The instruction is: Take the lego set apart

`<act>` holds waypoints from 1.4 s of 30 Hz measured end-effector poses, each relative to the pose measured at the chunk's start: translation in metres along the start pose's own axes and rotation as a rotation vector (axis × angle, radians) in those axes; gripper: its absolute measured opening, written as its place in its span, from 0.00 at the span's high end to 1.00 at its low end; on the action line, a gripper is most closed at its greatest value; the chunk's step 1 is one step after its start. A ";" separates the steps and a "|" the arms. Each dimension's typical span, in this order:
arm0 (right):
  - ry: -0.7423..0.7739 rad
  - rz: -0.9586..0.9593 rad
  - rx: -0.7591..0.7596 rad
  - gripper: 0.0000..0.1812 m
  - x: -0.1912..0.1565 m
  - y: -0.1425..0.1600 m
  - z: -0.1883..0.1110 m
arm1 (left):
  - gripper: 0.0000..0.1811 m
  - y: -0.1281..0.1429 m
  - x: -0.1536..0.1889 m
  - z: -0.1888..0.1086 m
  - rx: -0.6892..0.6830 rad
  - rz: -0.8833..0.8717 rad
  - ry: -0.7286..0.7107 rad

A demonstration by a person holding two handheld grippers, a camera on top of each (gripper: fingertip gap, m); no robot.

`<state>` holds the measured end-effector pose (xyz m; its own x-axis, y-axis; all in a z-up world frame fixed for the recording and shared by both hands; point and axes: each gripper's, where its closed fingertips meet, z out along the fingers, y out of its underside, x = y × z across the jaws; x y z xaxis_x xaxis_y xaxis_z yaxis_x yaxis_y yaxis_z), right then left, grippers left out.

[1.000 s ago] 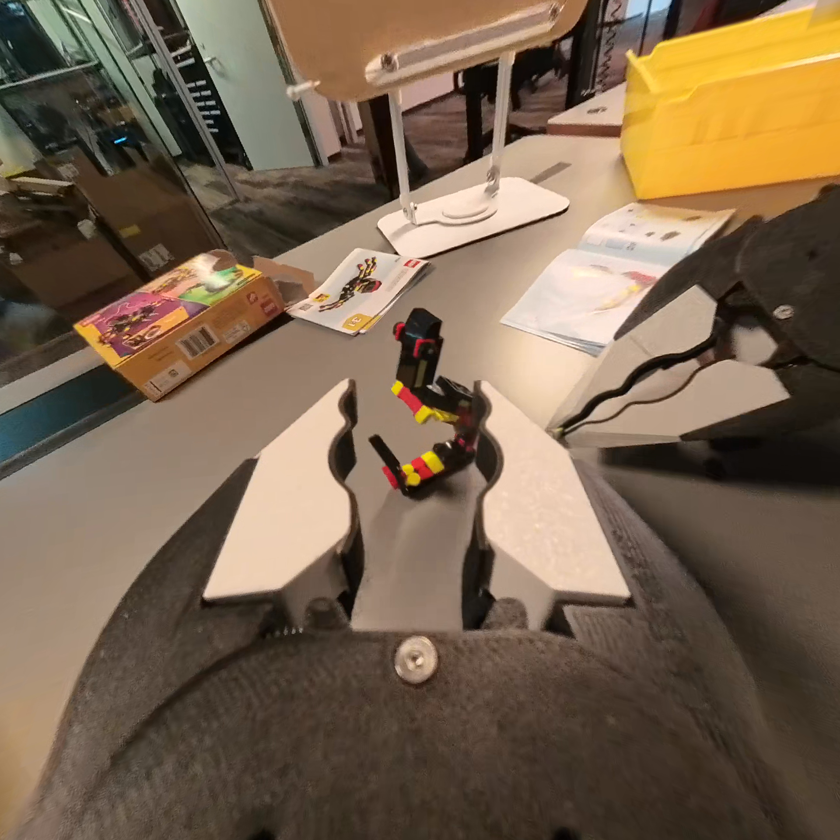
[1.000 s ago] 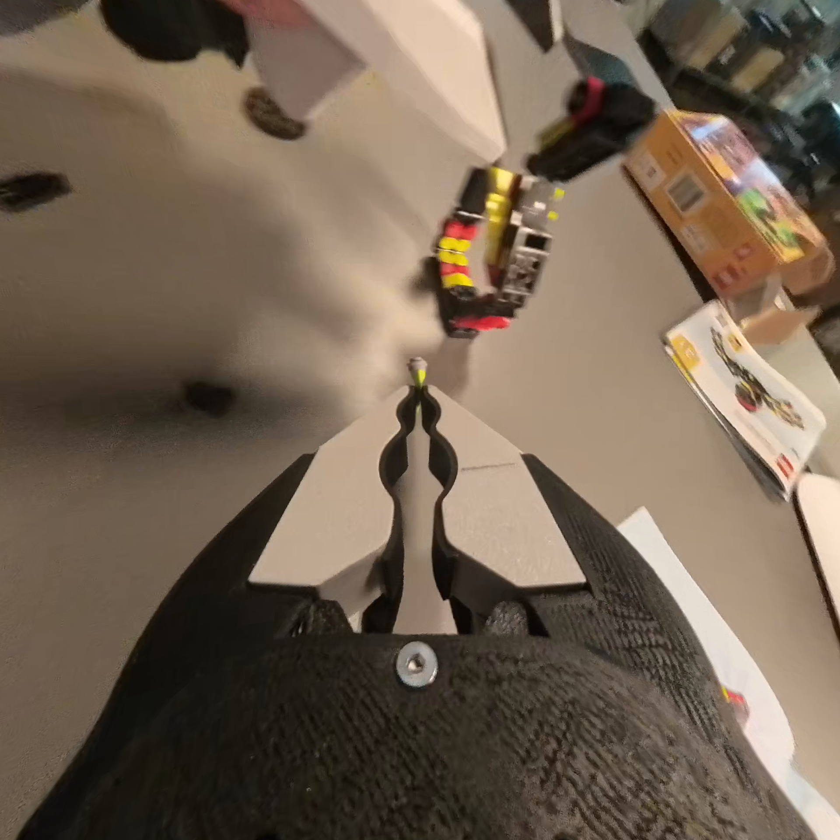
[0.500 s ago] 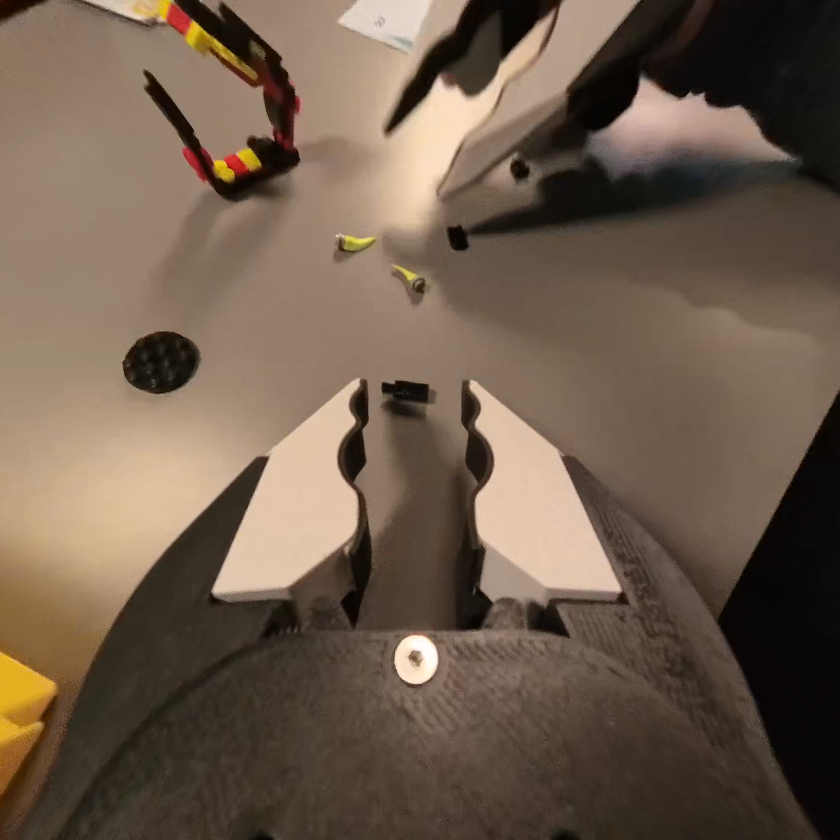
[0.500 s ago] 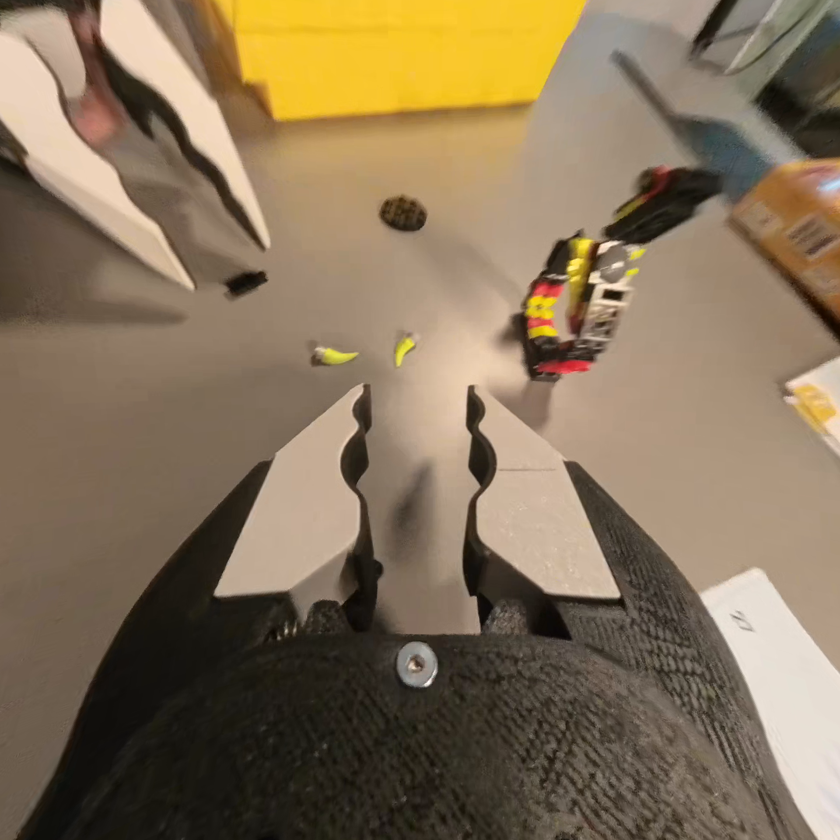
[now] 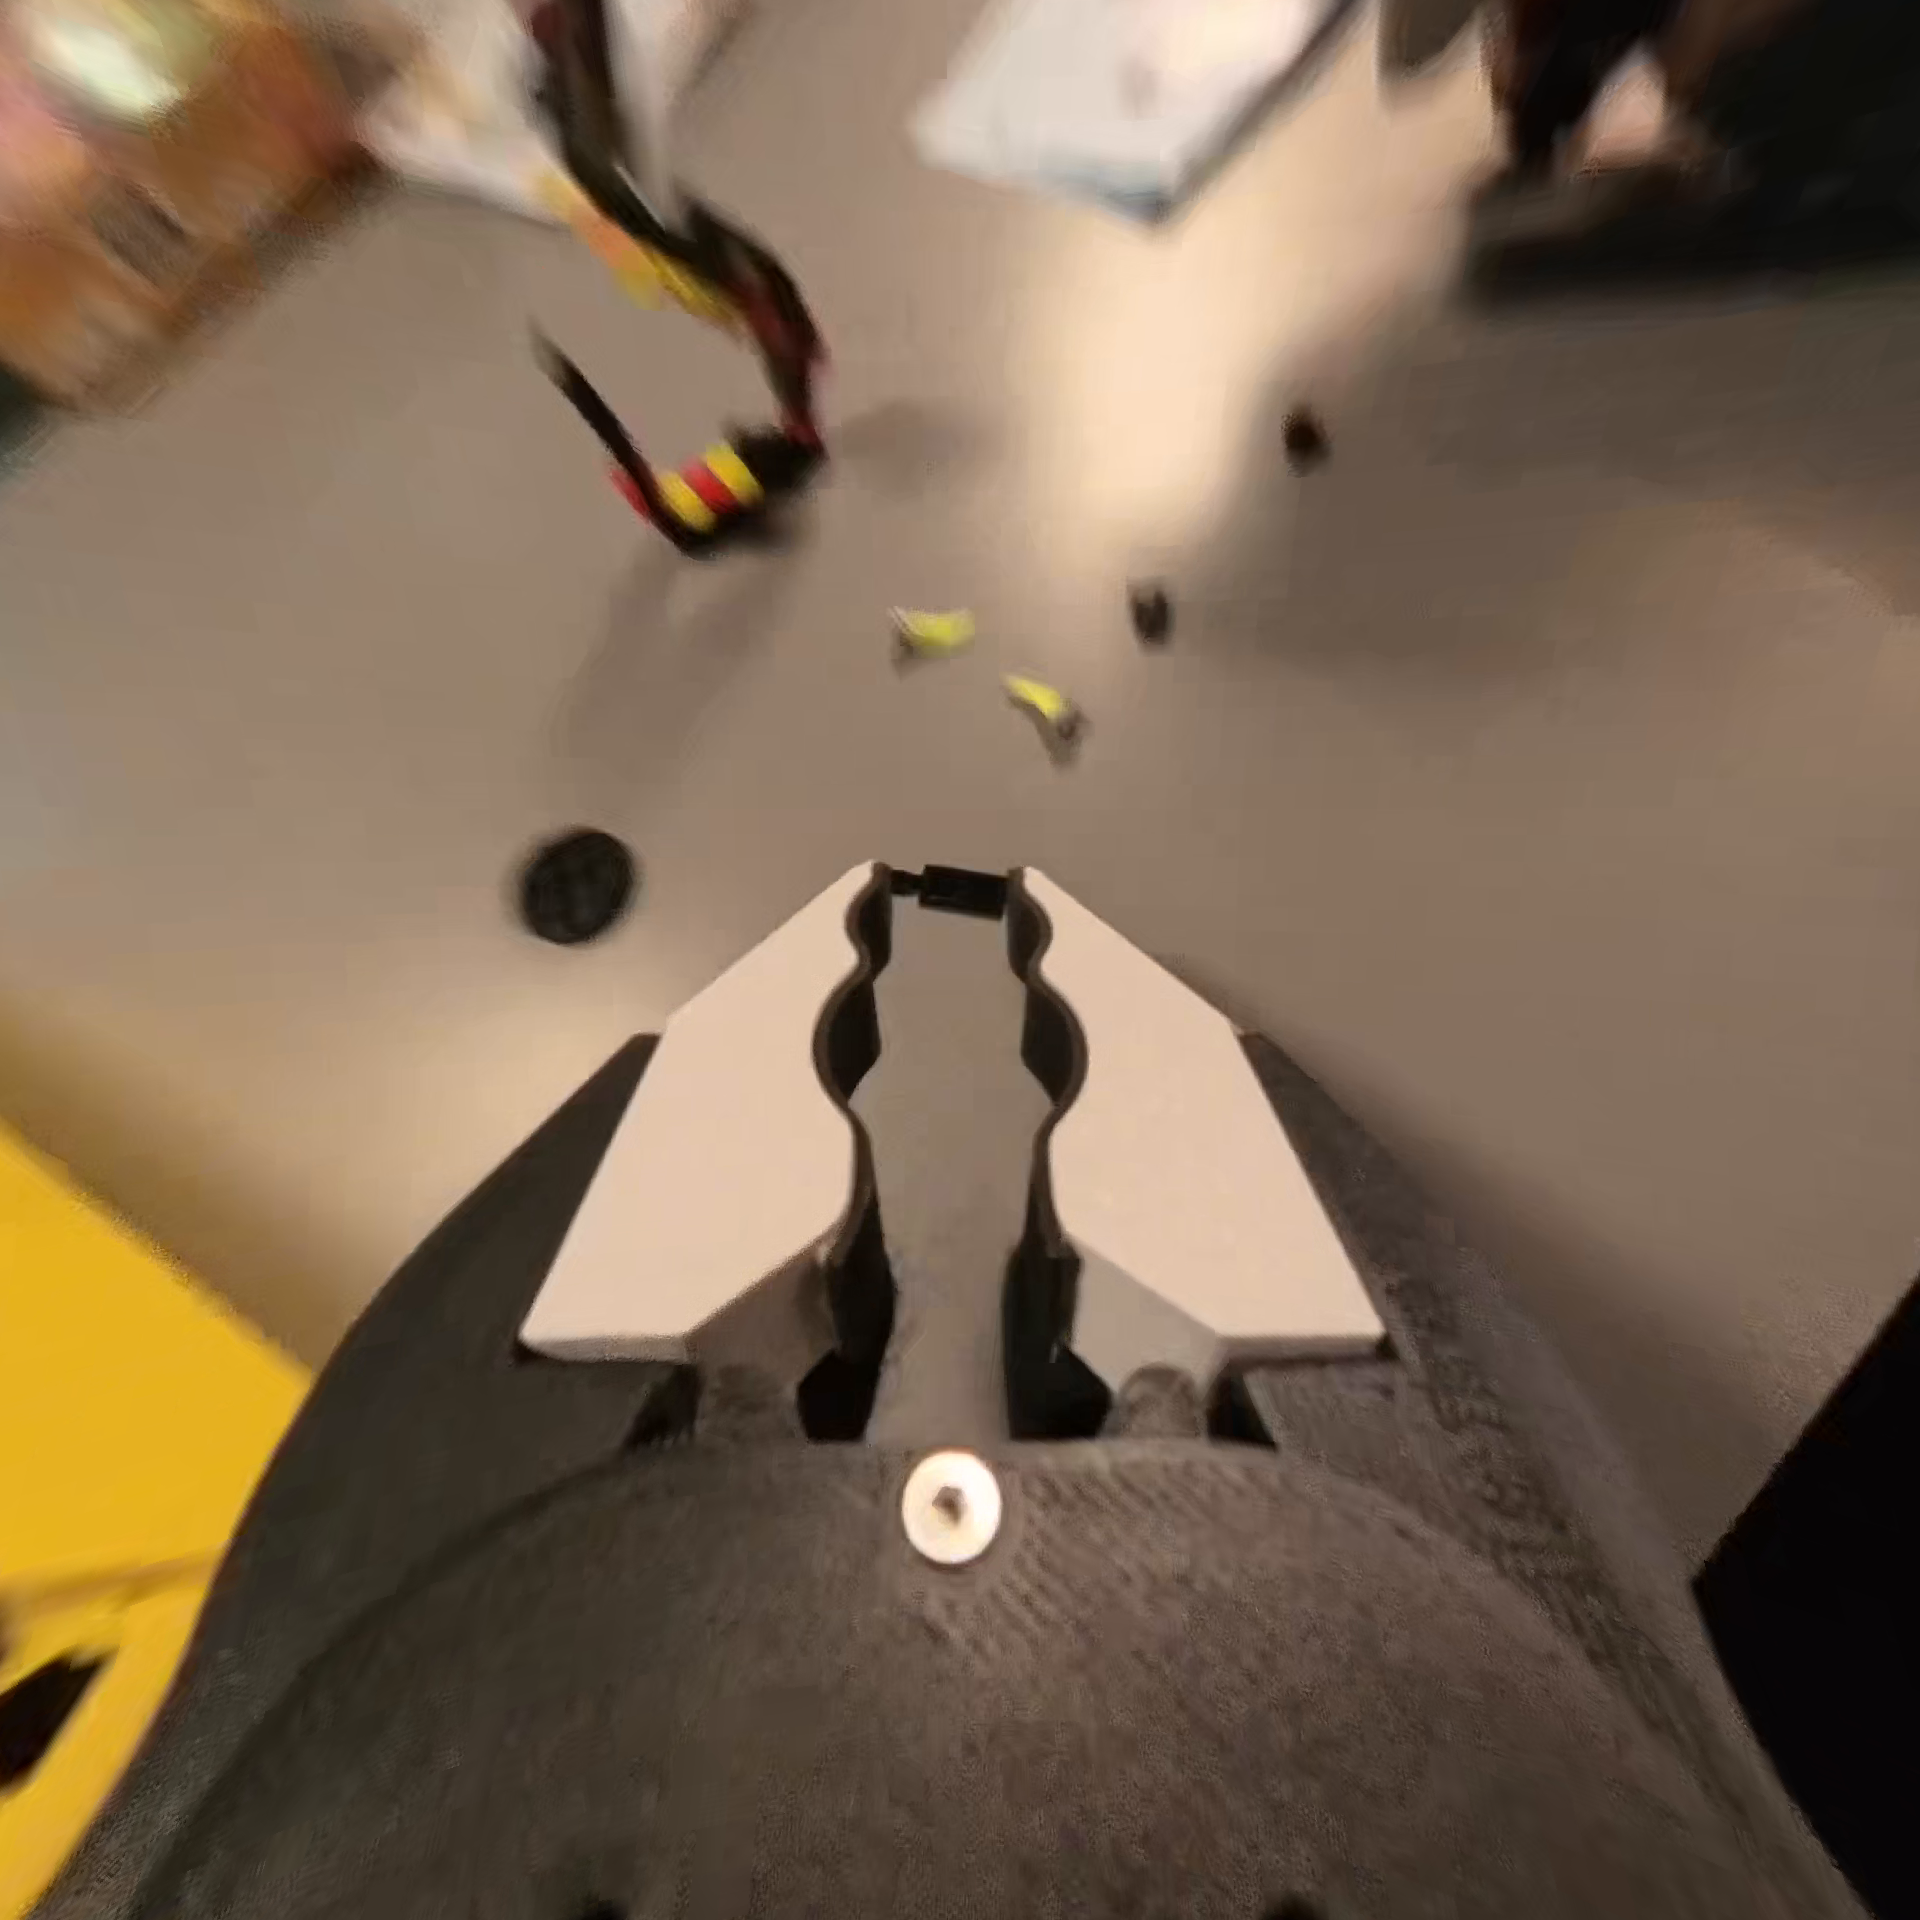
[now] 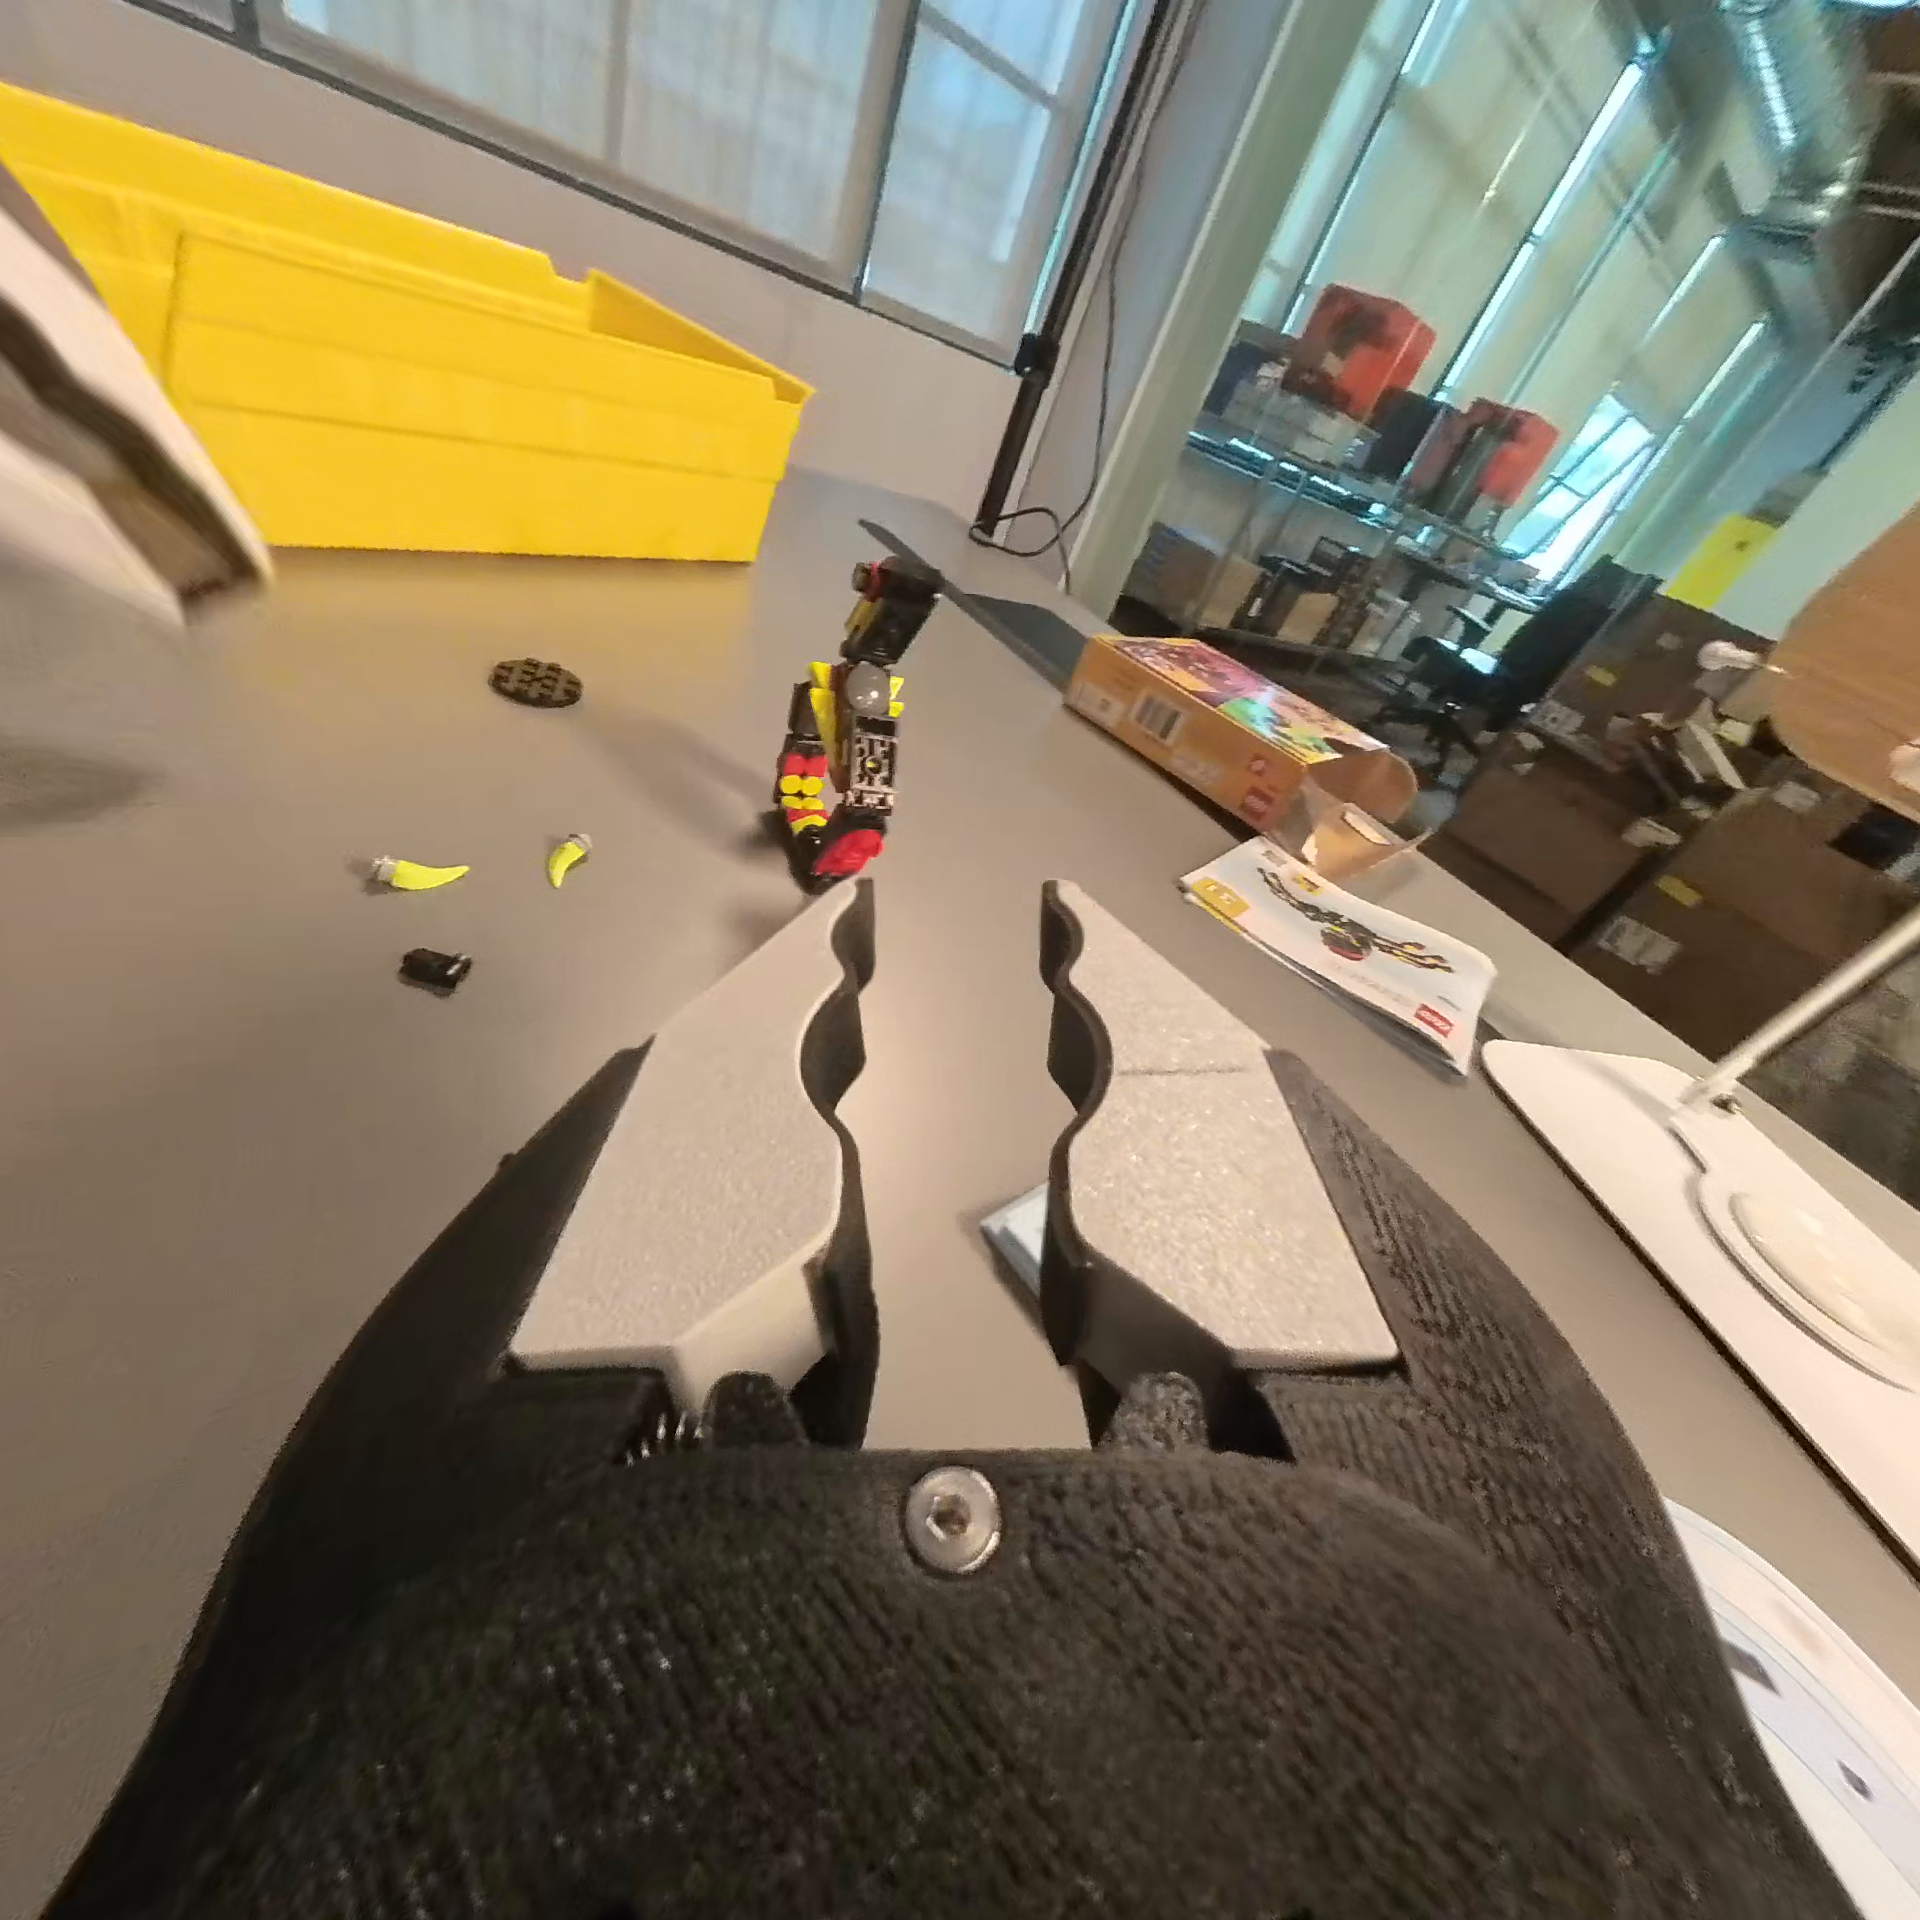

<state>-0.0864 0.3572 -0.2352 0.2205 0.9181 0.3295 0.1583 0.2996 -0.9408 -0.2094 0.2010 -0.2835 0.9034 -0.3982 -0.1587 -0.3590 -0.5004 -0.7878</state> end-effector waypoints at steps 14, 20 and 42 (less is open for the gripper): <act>0.088 -0.001 0.038 0.89 0.016 -0.003 -0.004 | 0.73 0.062 -0.193 -0.105 -0.200 -0.562 -0.595; 0.093 -0.003 0.034 0.88 0.016 -0.002 -0.003 | 0.71 -0.013 -0.122 -0.096 -0.042 -0.400 -0.540; 0.088 -0.018 0.013 0.88 0.014 0.000 0.000 | 0.84 0.023 -0.092 0.055 -0.122 -0.462 -0.256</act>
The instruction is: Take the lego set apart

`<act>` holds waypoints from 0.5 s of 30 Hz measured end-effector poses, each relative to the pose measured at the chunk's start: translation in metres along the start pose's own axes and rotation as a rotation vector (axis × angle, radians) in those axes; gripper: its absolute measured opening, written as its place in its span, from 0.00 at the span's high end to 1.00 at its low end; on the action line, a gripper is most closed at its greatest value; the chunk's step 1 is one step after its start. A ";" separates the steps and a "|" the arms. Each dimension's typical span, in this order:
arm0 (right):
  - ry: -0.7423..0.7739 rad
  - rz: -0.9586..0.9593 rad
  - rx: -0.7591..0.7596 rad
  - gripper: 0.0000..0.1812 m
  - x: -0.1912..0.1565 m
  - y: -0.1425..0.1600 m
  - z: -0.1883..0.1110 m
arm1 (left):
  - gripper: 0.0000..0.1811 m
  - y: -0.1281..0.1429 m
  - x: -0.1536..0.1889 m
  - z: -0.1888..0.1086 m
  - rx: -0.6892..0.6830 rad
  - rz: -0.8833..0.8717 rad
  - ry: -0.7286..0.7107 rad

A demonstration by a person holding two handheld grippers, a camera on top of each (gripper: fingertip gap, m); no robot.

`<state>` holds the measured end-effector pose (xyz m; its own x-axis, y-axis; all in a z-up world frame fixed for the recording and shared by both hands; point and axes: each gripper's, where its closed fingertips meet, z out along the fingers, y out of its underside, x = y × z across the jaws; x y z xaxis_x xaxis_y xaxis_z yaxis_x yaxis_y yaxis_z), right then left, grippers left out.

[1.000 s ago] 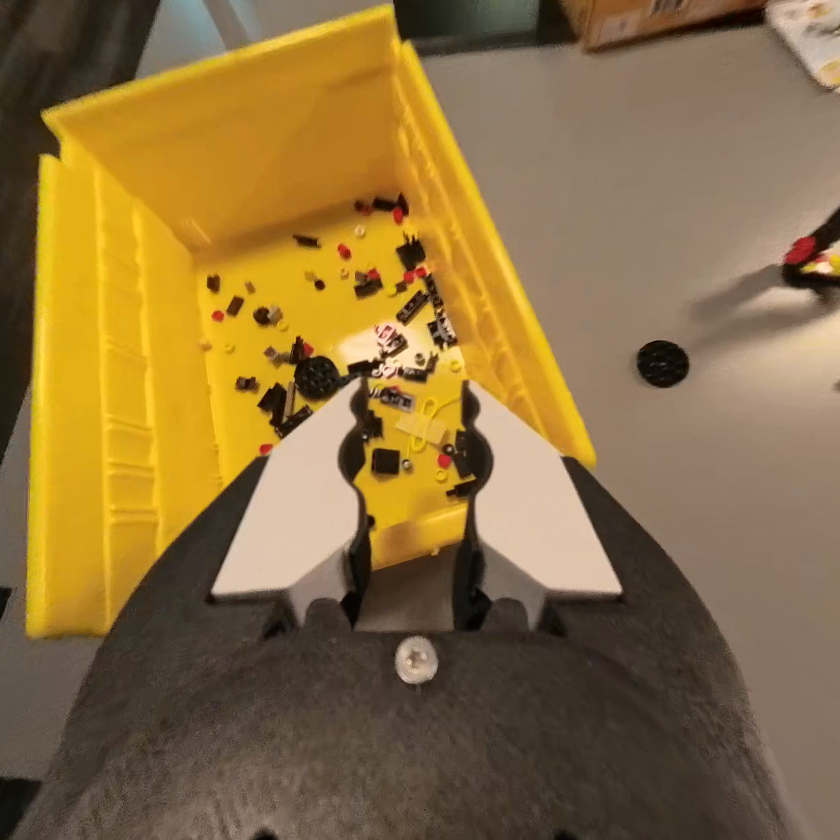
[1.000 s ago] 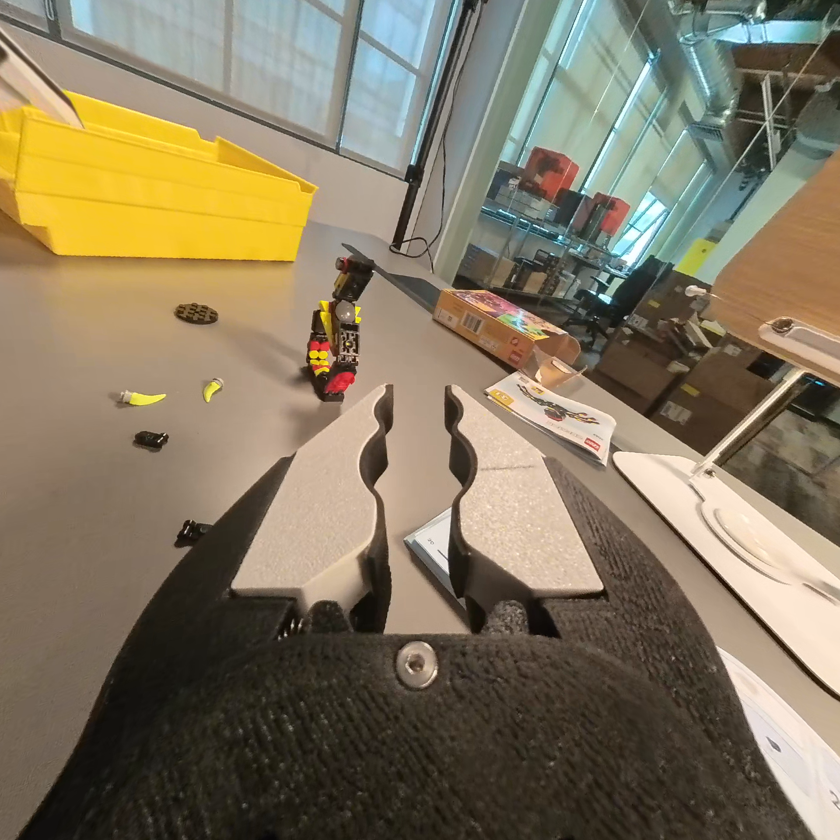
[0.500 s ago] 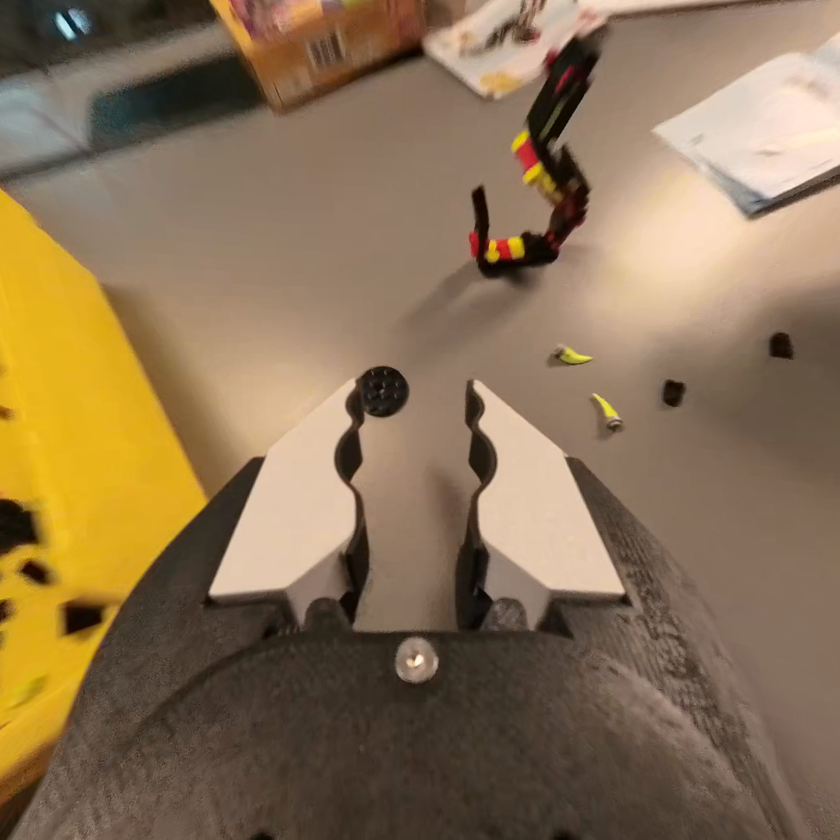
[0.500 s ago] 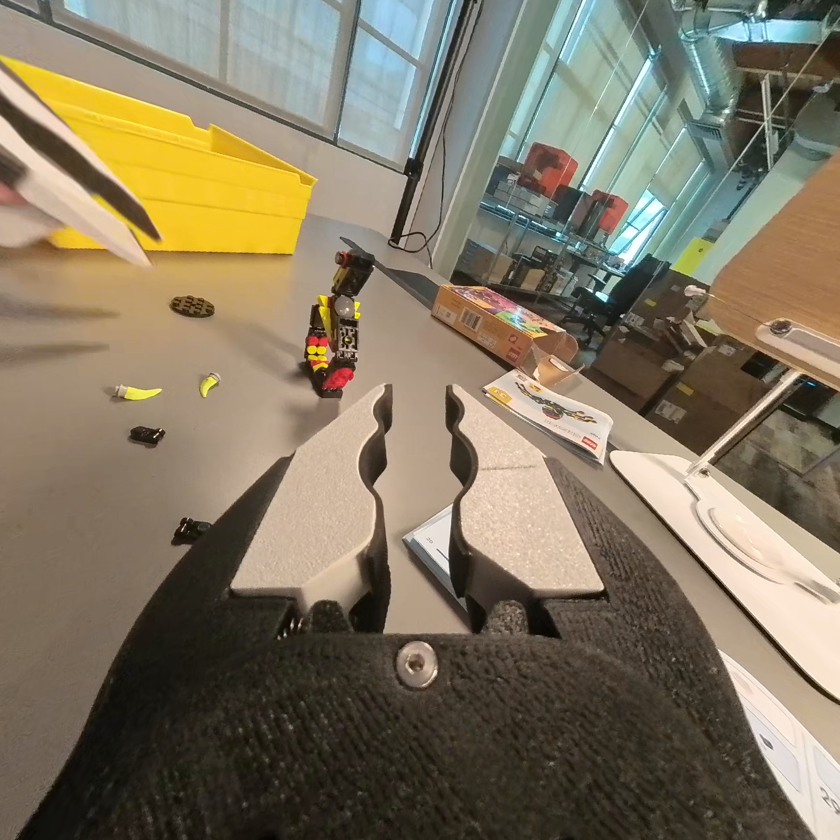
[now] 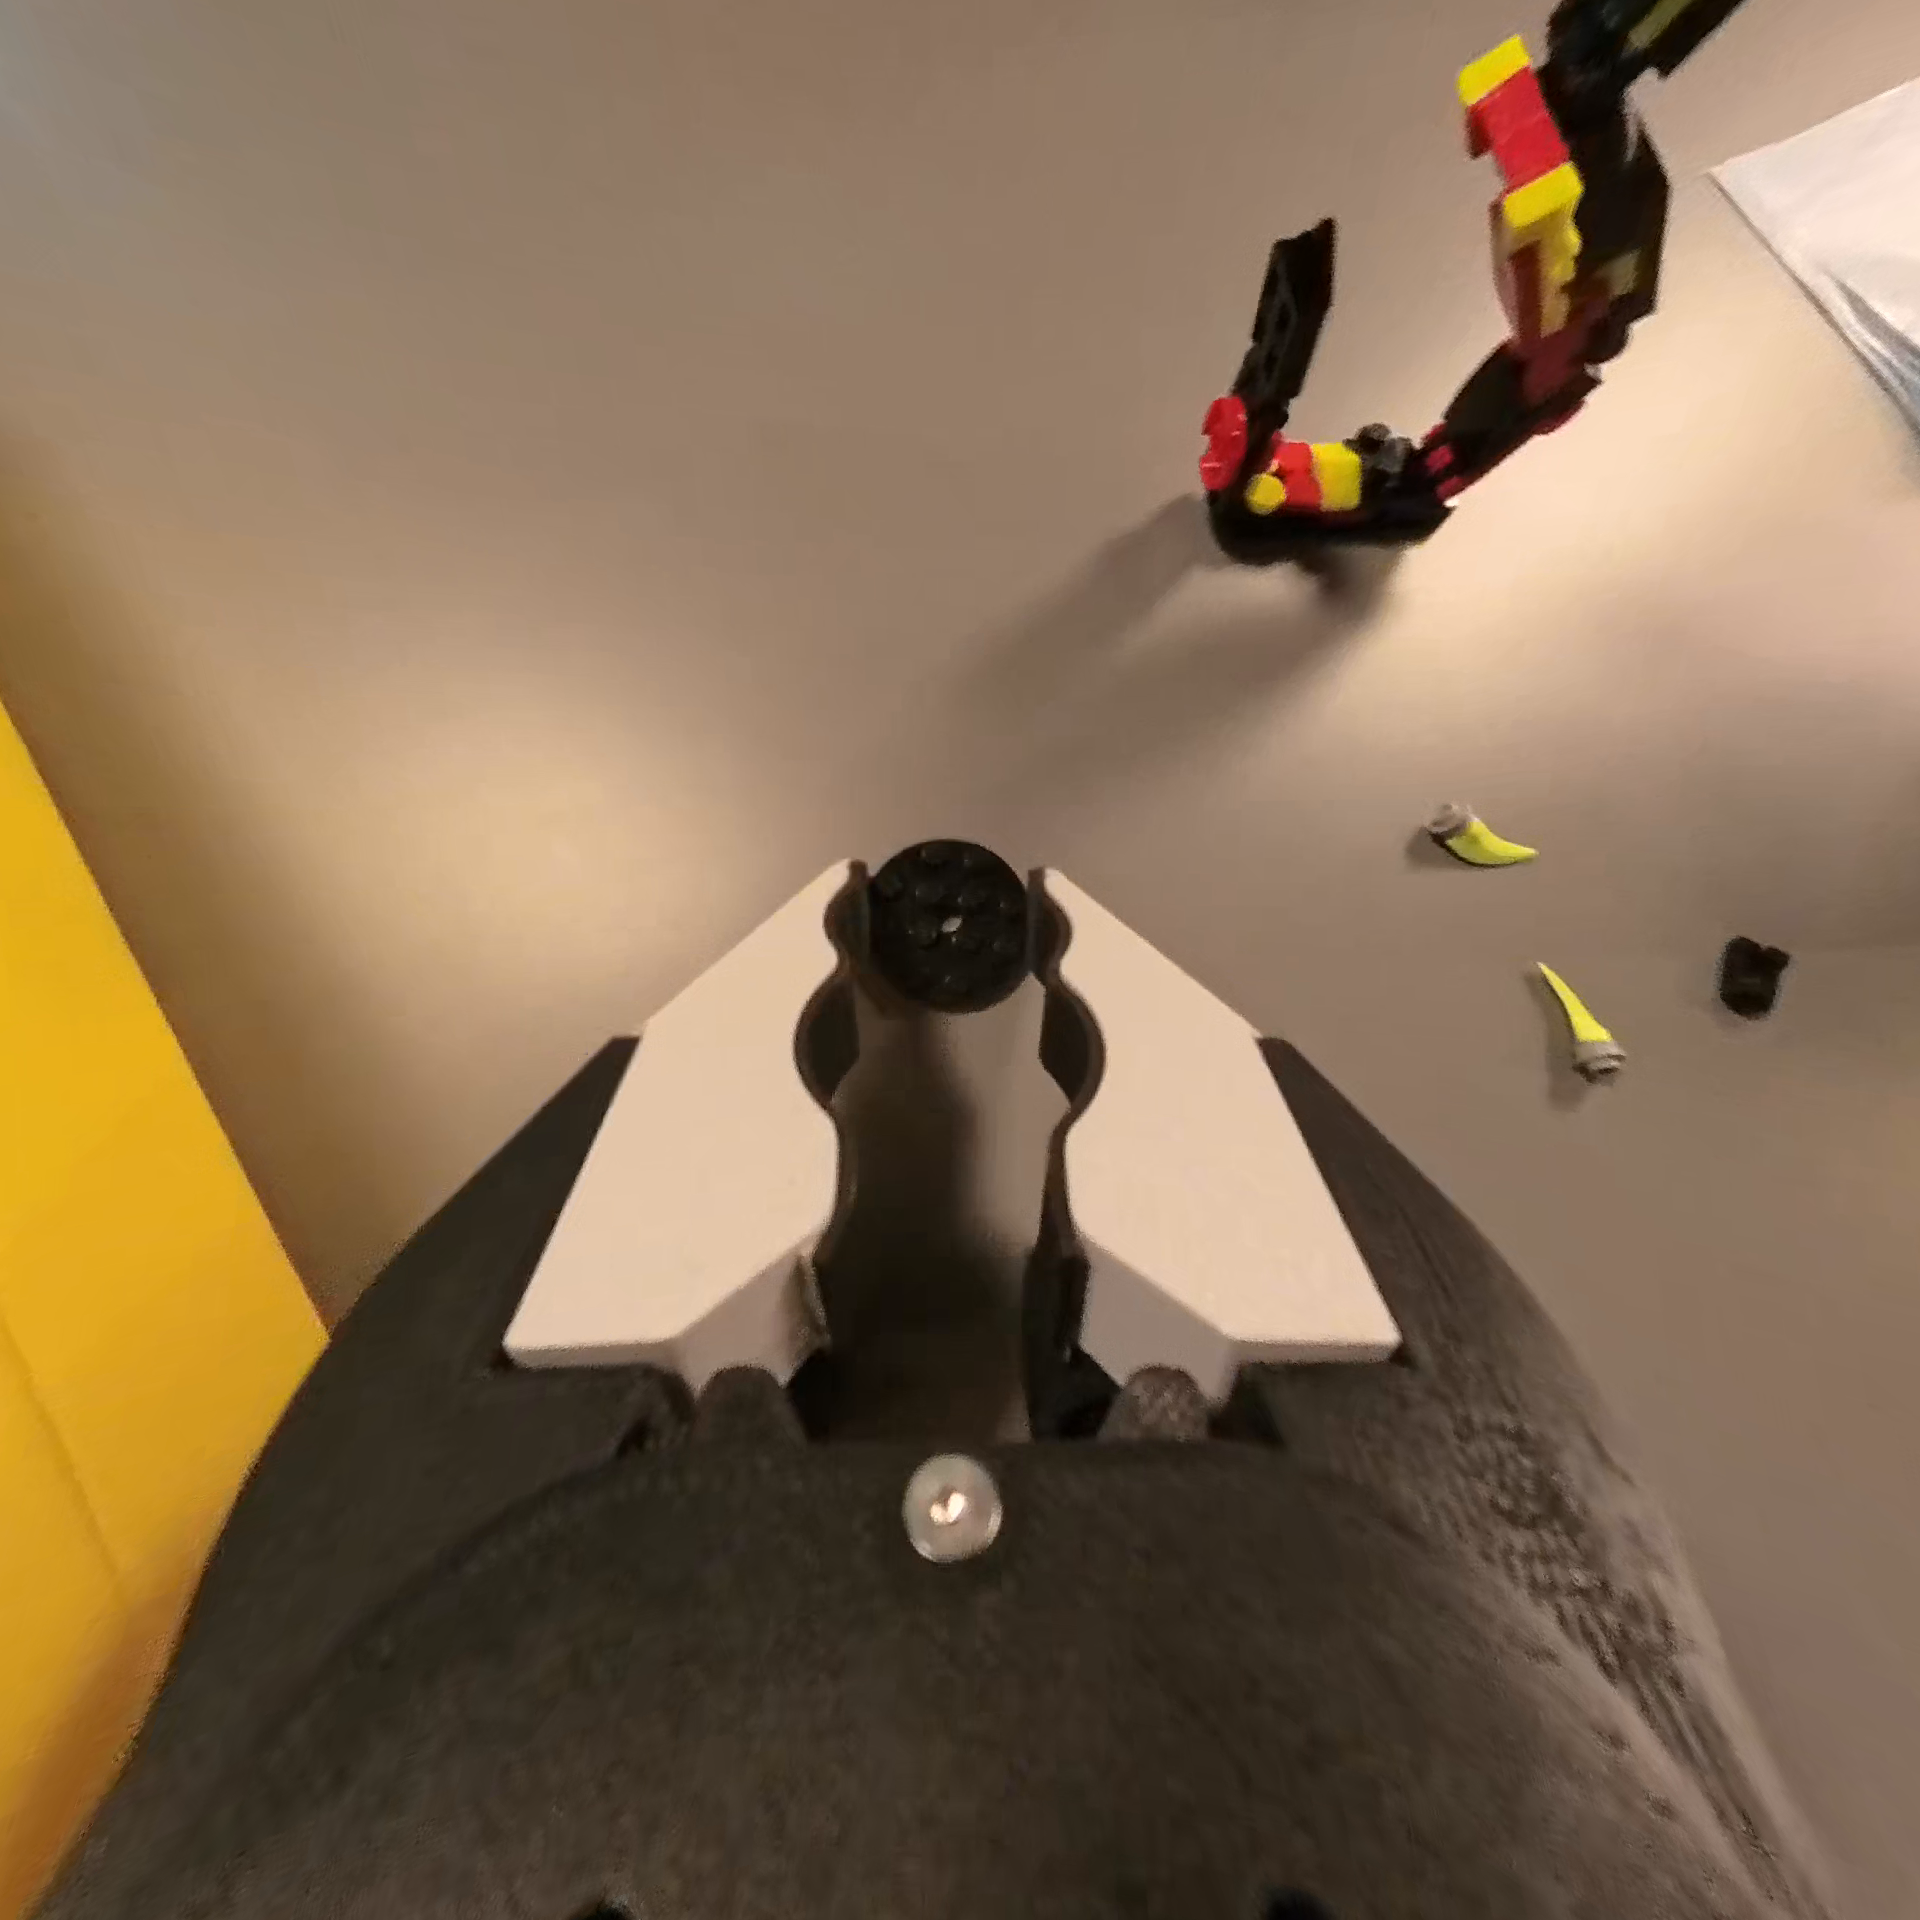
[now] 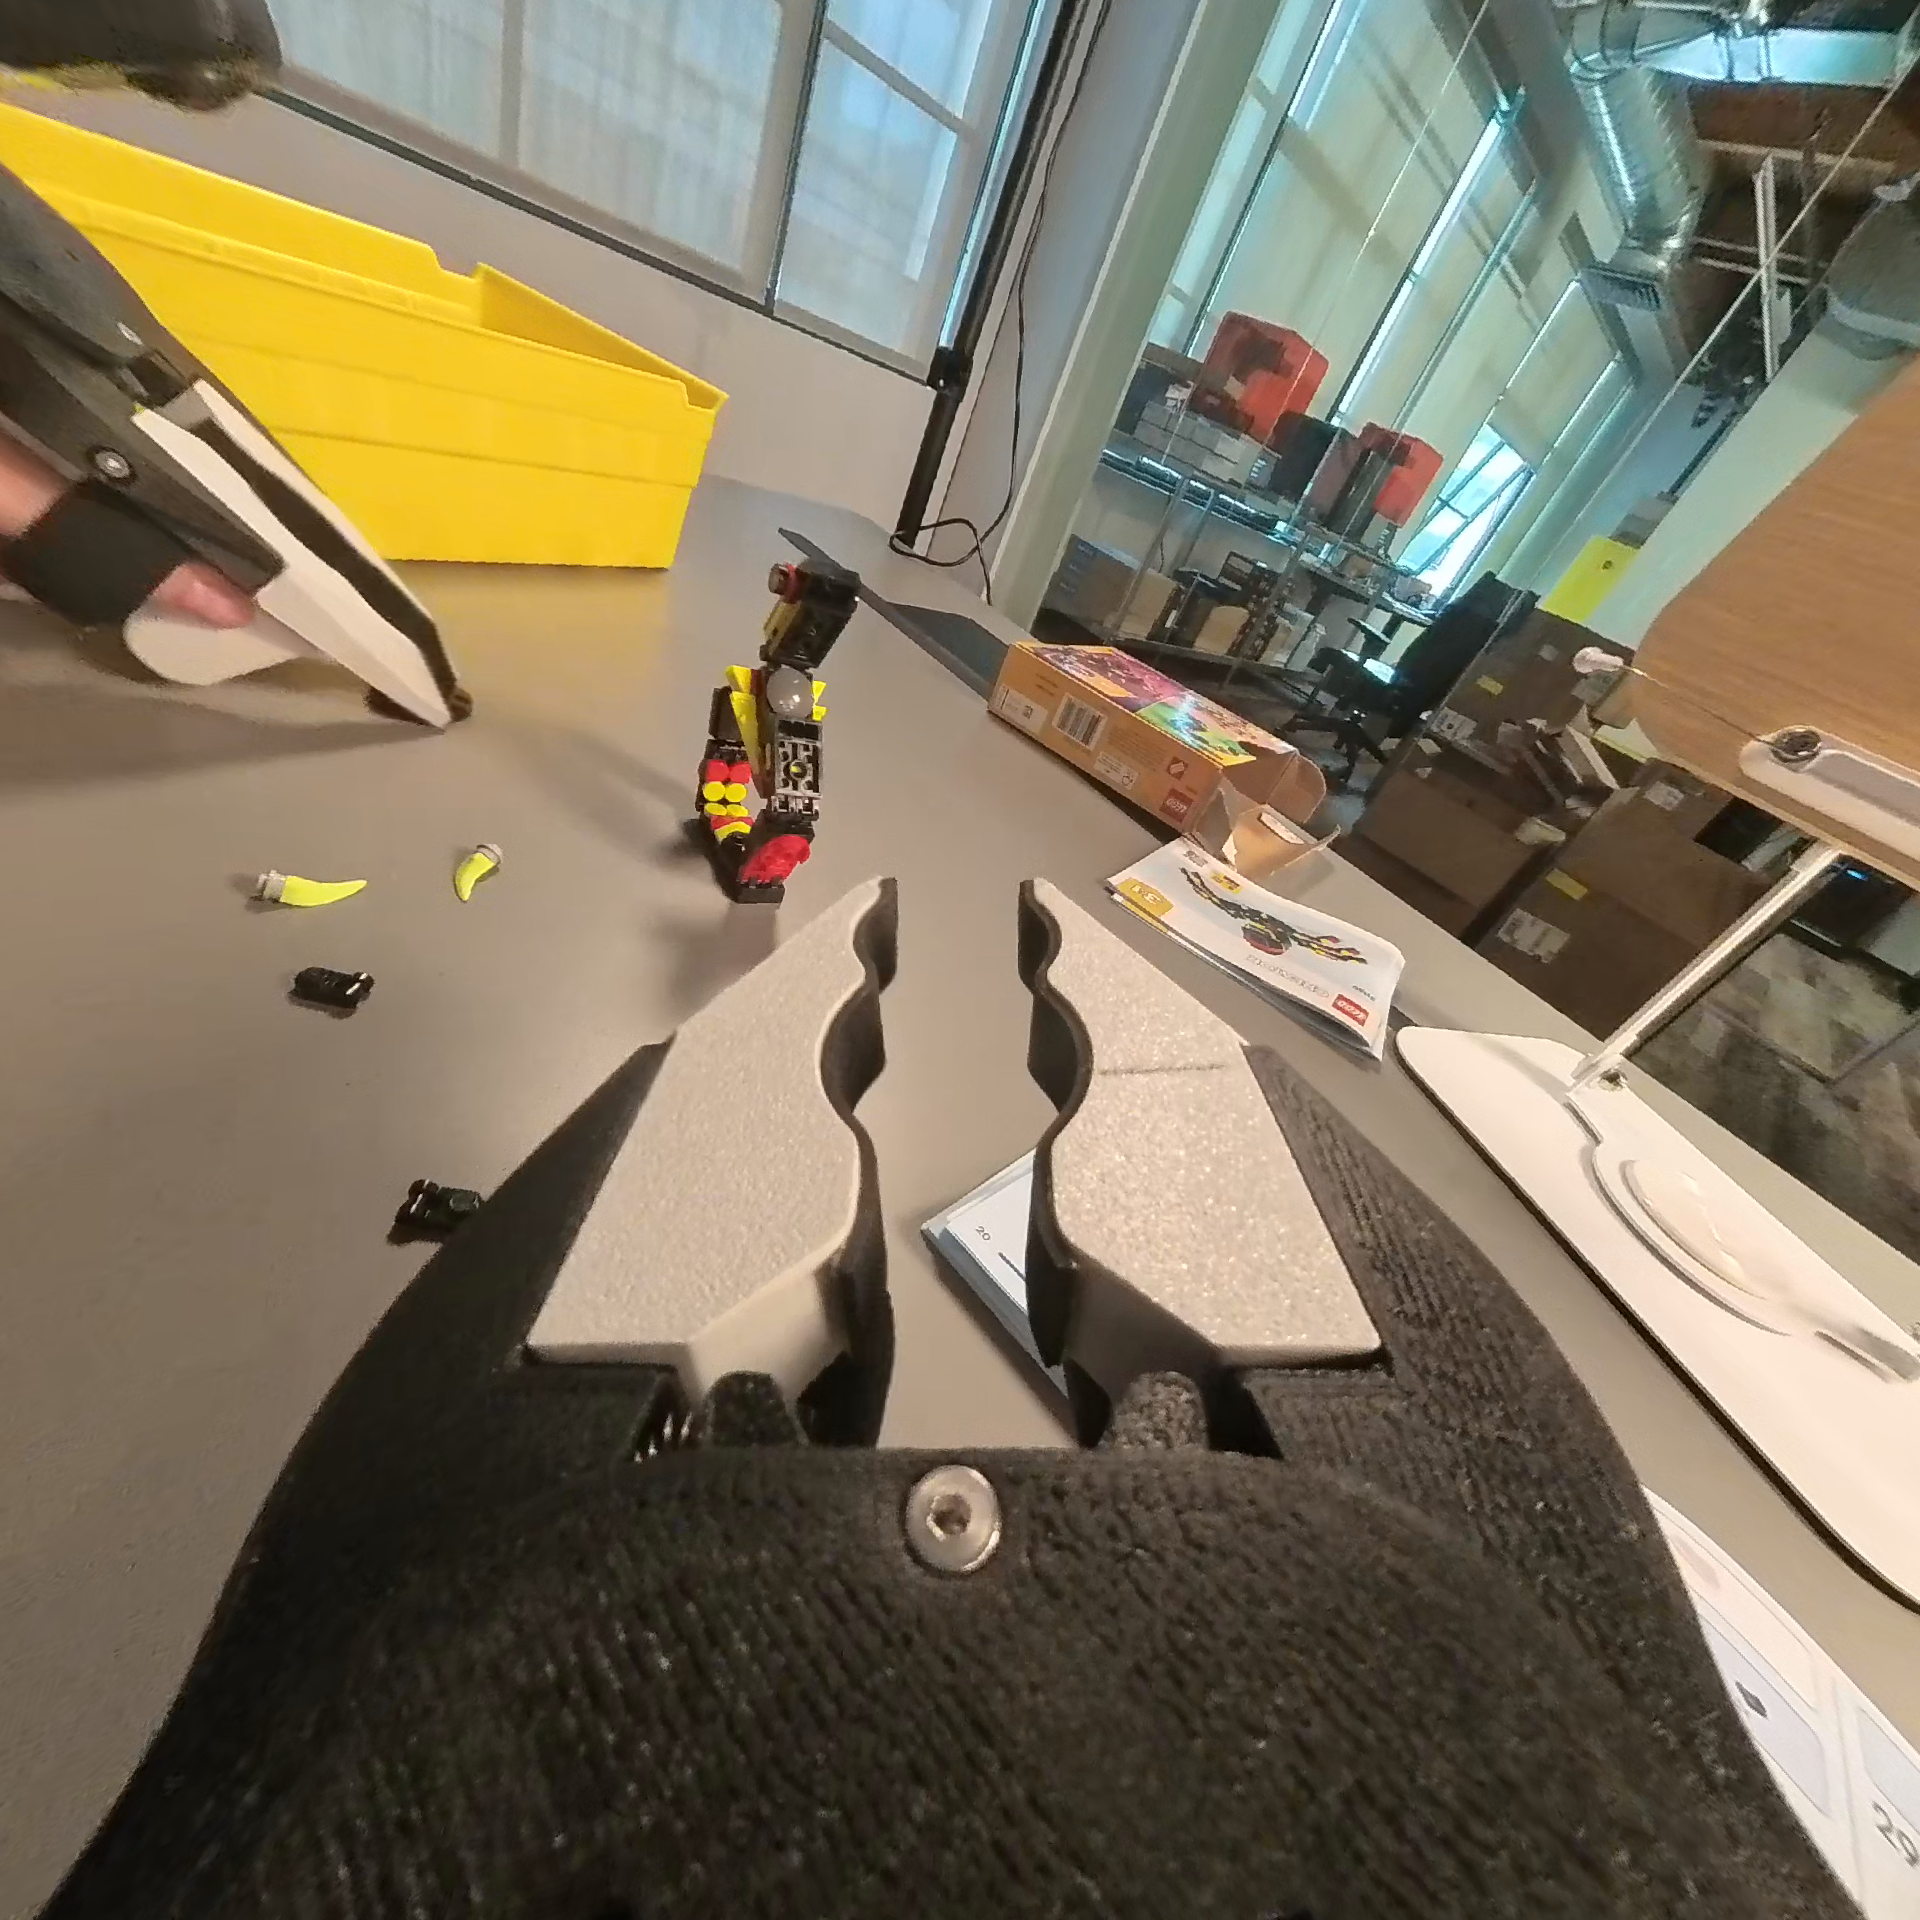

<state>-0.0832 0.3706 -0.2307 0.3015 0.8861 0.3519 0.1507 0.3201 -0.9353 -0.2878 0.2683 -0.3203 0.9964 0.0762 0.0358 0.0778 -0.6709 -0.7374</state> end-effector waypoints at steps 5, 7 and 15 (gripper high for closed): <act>0.015 0.010 0.010 0.92 0.003 -0.001 -0.001 | 0.85 -0.026 0.014 -0.040 0.204 0.058 0.002; 0.018 0.011 0.012 0.92 0.003 -0.001 -0.001 | 0.85 -0.047 0.008 -0.078 0.338 0.088 -0.049; 0.022 -0.007 -0.001 0.91 0.002 0.000 0.000 | 0.85 -0.064 -0.075 -0.175 0.512 0.034 -0.328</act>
